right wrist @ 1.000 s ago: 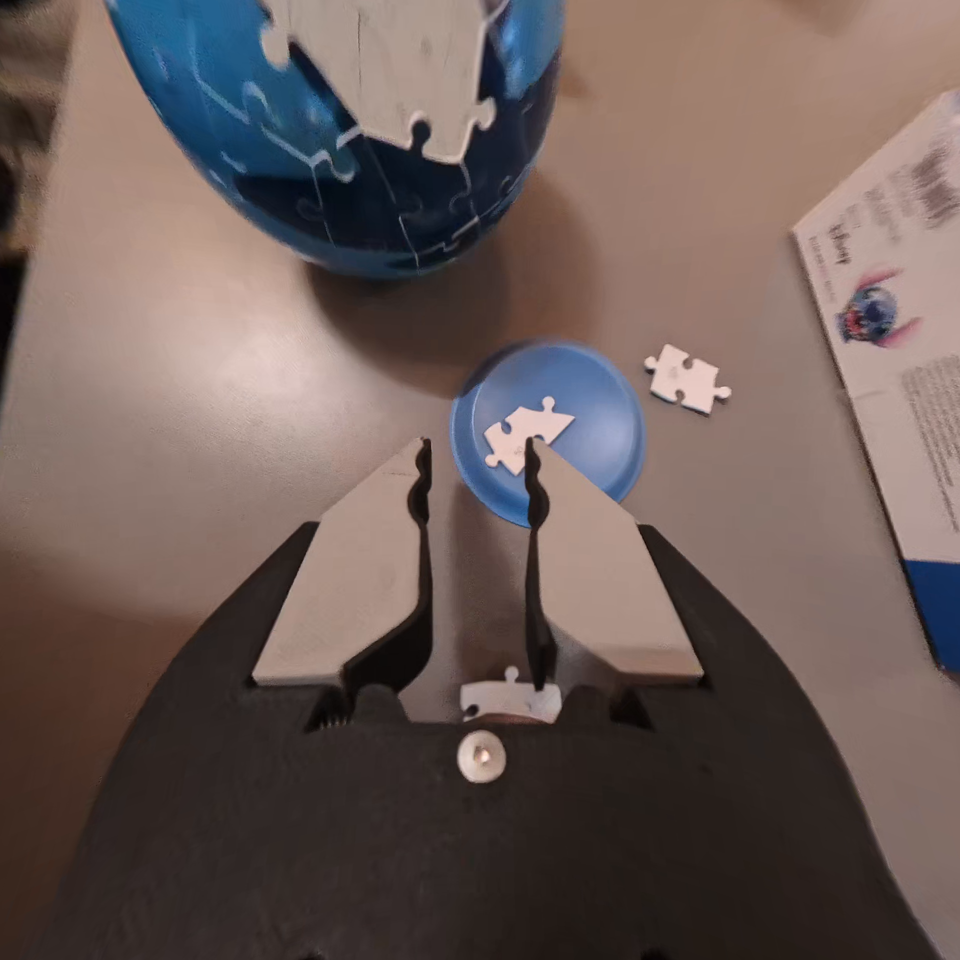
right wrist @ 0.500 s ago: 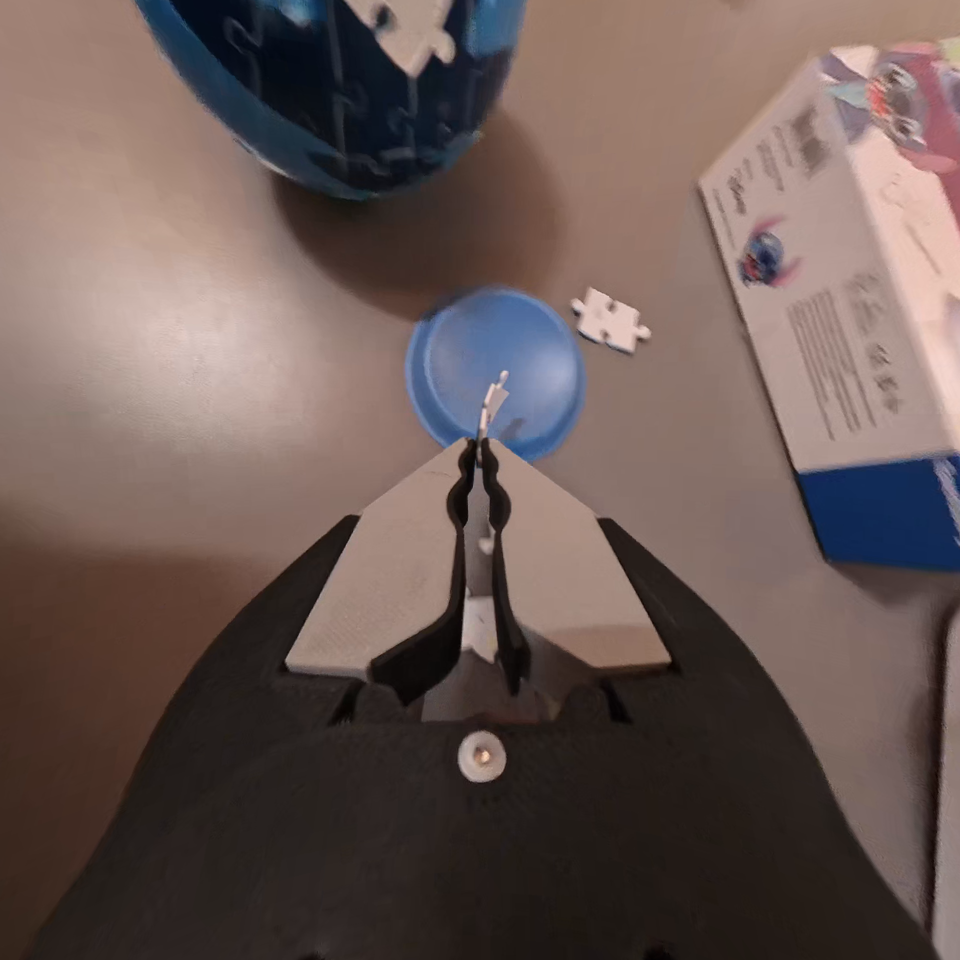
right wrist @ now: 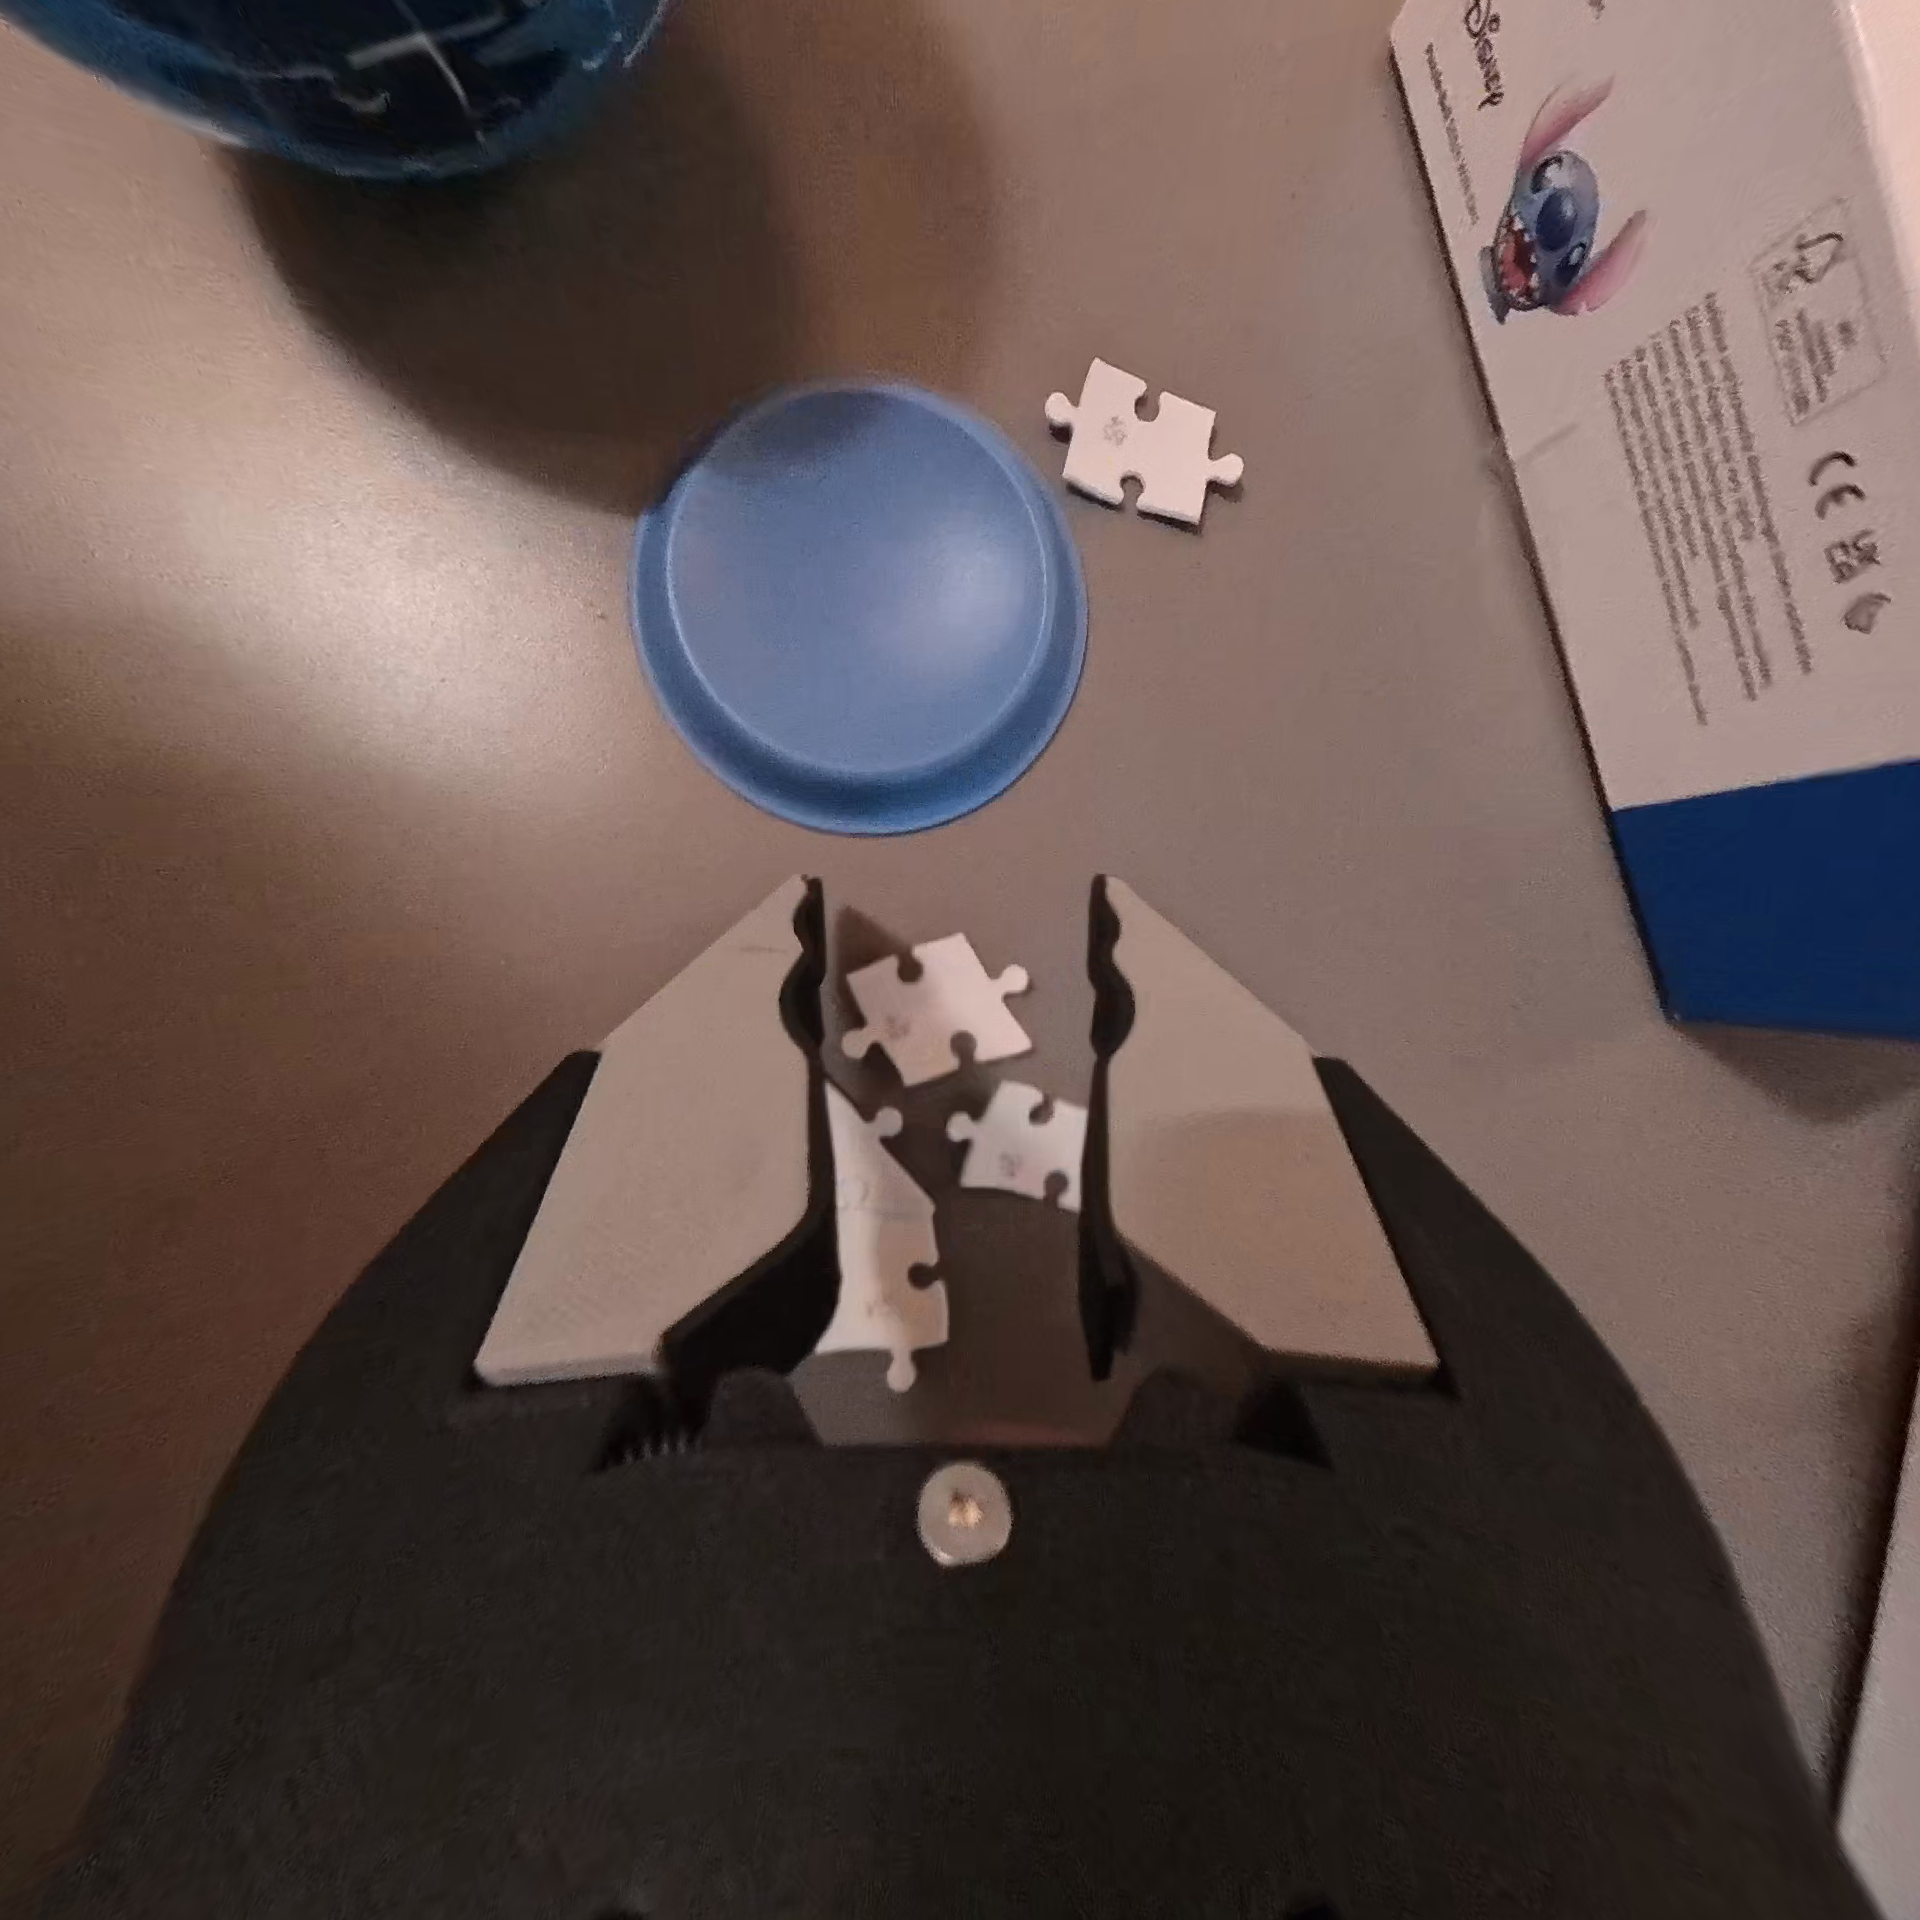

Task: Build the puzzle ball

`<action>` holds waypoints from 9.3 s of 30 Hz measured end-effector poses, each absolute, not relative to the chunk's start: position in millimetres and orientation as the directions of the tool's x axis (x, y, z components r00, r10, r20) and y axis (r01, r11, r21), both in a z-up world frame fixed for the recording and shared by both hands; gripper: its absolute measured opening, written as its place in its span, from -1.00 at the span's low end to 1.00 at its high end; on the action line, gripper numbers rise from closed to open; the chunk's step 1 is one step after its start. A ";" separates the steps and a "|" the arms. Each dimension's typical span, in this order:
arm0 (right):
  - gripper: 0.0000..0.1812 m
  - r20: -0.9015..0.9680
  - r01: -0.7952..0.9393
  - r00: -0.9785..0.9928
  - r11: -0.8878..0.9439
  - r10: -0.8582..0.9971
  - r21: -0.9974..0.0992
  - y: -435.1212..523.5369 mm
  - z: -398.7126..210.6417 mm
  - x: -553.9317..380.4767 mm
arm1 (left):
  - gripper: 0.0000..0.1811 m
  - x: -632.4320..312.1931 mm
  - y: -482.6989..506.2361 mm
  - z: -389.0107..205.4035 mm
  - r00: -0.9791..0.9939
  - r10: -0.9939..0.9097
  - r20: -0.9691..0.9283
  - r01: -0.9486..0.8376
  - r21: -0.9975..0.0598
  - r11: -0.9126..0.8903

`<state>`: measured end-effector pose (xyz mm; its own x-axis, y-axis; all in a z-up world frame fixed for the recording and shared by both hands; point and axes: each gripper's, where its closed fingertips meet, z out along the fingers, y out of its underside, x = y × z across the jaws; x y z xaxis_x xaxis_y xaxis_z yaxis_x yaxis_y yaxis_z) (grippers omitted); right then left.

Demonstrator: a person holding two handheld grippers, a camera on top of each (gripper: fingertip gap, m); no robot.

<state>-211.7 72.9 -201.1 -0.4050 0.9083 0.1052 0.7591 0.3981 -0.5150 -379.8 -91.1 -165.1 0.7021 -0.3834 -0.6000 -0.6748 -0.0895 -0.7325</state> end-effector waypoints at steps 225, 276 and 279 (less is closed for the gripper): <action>-0.07 0.168 0.377 -0.287 0.273 0.943 -0.885 43.2 -131.6 -176.2 | 0.04 -330.7 -28.1 -139.2 0.727 -0.682 -0.078 -0.238 -0.960 -0.144; -0.45 0.004 0.675 0.005 -0.001 1.000 -0.738 112.5 -180.1 -123.6 | -0.11 -363.1 -45.2 -152.0 0.845 -0.530 -0.071 -0.244 -0.933 -0.264; -0.19 0.033 0.695 0.051 -0.012 0.998 -0.719 97.3 -188.3 -152.2 | -0.13 -360.5 -44.5 -148.9 0.844 -0.532 -0.064 -0.228 -0.941 -0.248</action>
